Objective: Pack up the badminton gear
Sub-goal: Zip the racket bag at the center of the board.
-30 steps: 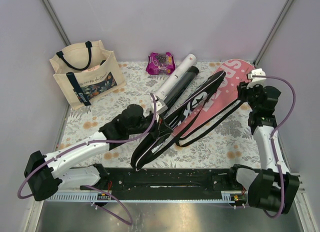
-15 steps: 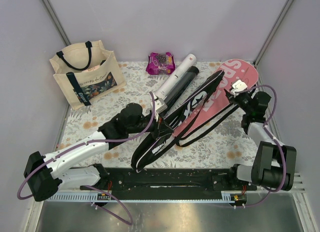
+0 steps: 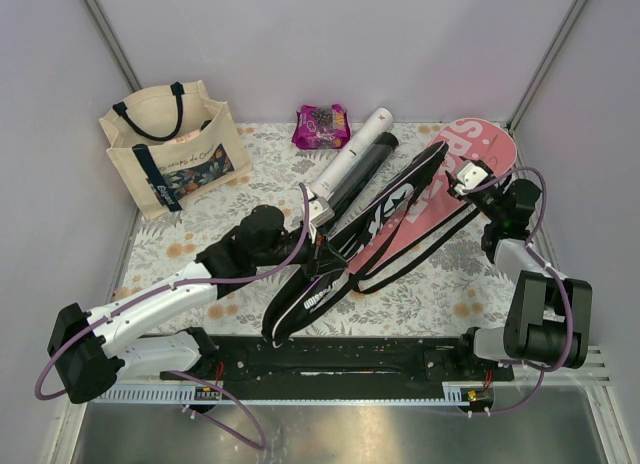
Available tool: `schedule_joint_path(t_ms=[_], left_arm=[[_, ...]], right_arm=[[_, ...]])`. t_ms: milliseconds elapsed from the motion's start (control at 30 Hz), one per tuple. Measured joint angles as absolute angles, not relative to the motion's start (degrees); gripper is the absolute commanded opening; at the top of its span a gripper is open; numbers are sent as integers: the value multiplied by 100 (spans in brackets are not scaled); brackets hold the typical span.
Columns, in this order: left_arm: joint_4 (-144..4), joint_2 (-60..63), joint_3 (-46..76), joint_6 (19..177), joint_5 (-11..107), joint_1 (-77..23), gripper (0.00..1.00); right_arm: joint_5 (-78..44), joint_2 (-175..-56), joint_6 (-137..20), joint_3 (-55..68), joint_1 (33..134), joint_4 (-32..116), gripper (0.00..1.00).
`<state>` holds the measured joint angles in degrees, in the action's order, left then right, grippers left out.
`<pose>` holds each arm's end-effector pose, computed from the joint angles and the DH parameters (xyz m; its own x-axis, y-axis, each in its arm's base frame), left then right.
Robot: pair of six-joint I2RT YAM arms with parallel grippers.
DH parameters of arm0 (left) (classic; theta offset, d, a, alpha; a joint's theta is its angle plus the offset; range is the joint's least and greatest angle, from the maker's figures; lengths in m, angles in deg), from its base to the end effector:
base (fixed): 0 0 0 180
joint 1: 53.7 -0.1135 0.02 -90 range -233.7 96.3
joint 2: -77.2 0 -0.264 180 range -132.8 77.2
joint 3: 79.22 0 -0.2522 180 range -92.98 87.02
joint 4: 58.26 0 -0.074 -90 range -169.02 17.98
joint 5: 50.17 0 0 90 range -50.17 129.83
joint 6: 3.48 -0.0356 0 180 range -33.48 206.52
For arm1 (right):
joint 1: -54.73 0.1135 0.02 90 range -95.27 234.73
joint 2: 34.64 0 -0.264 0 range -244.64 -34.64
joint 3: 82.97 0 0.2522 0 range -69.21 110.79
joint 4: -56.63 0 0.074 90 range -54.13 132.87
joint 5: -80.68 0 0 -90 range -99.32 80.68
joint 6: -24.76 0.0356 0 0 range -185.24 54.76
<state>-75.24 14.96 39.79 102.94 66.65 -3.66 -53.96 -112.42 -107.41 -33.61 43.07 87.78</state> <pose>0.1480 -0.2017 0.3085 -0.4639 0.1608 -0.8712 0.8634 0.3025 -0.4039 0.2843 -0.0331 0.2562 0.3995 -0.5702 -0.7178 -0.3716 0.6151 -0.6954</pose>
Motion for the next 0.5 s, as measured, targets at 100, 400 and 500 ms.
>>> schedule_joint_path(t_ms=[100,400,500], left_arm=[[-7509,1496,3979,10305,6707,-383,0],[-7487,1496,3979,10336,6814,-420,0],[-7482,1496,3979,10351,6836,-429,0]], right_arm=[[-5390,-11268,-10927,-3263,4375,8701,56],[-5383,-11336,-11502,-2990,4478,8196,52],[-5381,-11347,-11652,-2948,4528,7989,52]])
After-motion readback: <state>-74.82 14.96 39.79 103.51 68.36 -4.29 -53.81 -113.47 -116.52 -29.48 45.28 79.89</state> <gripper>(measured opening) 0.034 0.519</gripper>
